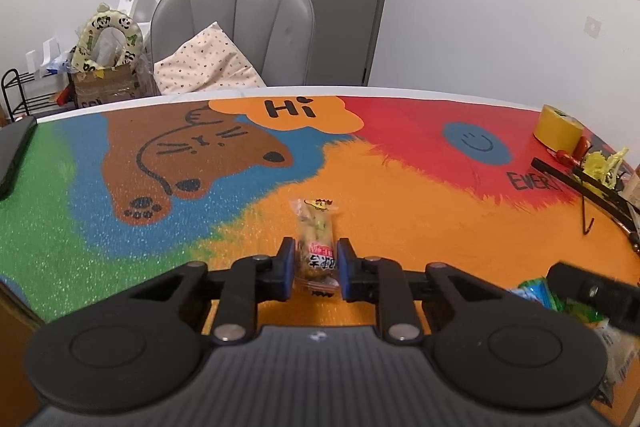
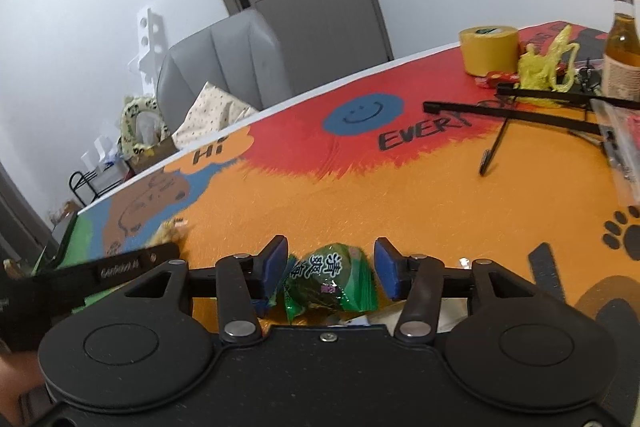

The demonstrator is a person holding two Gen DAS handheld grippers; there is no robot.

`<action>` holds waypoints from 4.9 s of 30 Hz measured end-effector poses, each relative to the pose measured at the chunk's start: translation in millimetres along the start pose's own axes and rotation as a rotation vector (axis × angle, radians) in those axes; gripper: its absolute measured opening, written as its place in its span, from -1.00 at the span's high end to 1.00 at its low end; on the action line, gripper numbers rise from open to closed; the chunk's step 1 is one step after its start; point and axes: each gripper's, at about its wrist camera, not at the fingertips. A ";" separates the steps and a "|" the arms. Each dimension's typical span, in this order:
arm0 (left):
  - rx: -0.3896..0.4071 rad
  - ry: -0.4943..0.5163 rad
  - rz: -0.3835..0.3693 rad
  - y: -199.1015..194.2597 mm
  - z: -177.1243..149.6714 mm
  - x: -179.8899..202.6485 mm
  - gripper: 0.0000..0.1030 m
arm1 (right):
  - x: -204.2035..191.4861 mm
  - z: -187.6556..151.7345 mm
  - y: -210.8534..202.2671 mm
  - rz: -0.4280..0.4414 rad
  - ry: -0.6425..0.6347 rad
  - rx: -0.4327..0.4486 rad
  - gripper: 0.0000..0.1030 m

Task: Organize snacks
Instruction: 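Grasp the small yellow-capped snack stick with the left gripper while the right gripper grasps the green candy bag, then carry the snack stick and green candy bag over the box, then open both grippers to drop the snacks into the box, then move both grippers back toward the purple pack and remaining snacks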

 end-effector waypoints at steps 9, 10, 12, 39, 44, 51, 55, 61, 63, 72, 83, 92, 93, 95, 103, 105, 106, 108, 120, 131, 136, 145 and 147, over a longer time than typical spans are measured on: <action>0.003 -0.014 -0.025 -11.6 0.1 -6.3 0.61 | -10.2 -5.4 10.1 -0.049 -0.078 -0.075 0.24; 0.001 -0.014 -0.029 -12.7 -0.2 -7.1 0.61 | -11.1 -6.7 11.7 -0.056 -0.088 -0.074 0.25; 0.000 -0.016 -0.035 -15.7 -0.8 -9.3 0.61 | -13.4 -6.6 10.0 -0.054 -0.088 -0.067 0.26; 0.025 0.026 -0.145 -115.2 -11.3 -26.8 0.61 | -57.6 -25.2 -76.9 -0.098 -0.067 0.051 0.26; 0.032 0.033 -0.164 -134.6 -13.0 -34.6 0.61 | -67.8 -28.0 -89.6 -0.090 -0.072 0.073 0.26; 0.051 0.025 -0.189 -157.5 -10.5 -51.4 0.61 | -87.8 -31.8 -103.7 -0.075 -0.095 0.095 0.26; 0.061 0.023 -0.198 -168.7 -9.6 -62.0 0.60 | -101.3 -31.6 -107.3 -0.069 -0.109 0.102 0.26; 0.074 0.018 -0.193 -183.0 -9.2 -82.4 0.60 | -124.0 -34.9 -109.5 -0.065 -0.127 0.119 0.26; 0.079 0.018 -0.188 -186.6 -9.0 -89.9 0.60 | -131.4 -37.0 -109.6 -0.060 -0.128 0.122 0.26; 0.094 0.013 -0.180 -199.8 -11.4 -126.4 0.60 | -164.9 -46.2 -109.3 -0.032 -0.146 0.134 0.26; 0.099 -0.038 -0.130 -210.7 -15.0 -182.8 0.60 | -218.2 -51.9 -100.6 0.050 -0.193 0.124 0.26; 0.069 -0.066 -0.100 -209.6 -23.7 -220.0 0.60 | -259.8 -63.5 -88.7 0.109 -0.243 0.091 0.26; 0.065 -0.068 -0.099 -209.4 -24.4 -223.4 0.60 | -263.6 -65.4 -87.3 0.115 -0.246 0.086 0.26; 0.065 -0.073 -0.096 -211.3 -26.3 -229.8 0.60 | -270.3 -68.3 -85.9 0.129 -0.251 0.074 0.26; 0.049 -0.088 -0.101 -219.6 -36.0 -247.9 0.60 | -295.1 -80.7 -86.1 0.178 -0.279 0.035 0.13; 0.046 -0.093 -0.093 -222.3 -38.3 -250.0 0.55 | -298.1 -83.1 -86.9 0.192 -0.281 0.027 -0.01; 0.048 -0.099 -0.088 -224.2 -39.7 -251.2 0.54 | -298.9 -83.9 -88.0 0.193 -0.283 0.031 -0.03; 0.047 -0.101 -0.086 -226.4 -41.0 -252.8 0.53 | -299.0 -83.5 -90.1 0.185 -0.283 0.035 -0.03; 0.068 -0.075 -0.109 -228.8 -39.5 -230.9 -0.37 | -260.3 -79.7 -107.9 0.087 -0.241 0.065 -0.41; 0.041 -0.028 -0.159 -224.1 -39.4 -187.2 -0.67 | -207.3 -76.6 -135.1 -0.009 -0.182 0.094 -0.80; 0.037 0.003 -0.194 -225.2 -38.5 -164.7 -0.72 | -181.9 -73.0 -147.2 -0.046 -0.147 0.112 -0.87; 0.027 0.039 -0.228 -226.7 -38.0 -122.8 -0.73 | -136.9 -70.2 -165.6 -0.087 -0.090 0.137 -0.88; 0.027 0.047 -0.235 -226.5 -38.5 -112.6 -0.73 | -127.7 -70.1 -167.8 -0.091 -0.085 0.139 -0.88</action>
Point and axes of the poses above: each gripper's, at about its wrist camera, not at the fingertips, and y roughly the way its jaws point, x to its right, z to its top, and after that the axes turned 7 degrees about z, right-handed
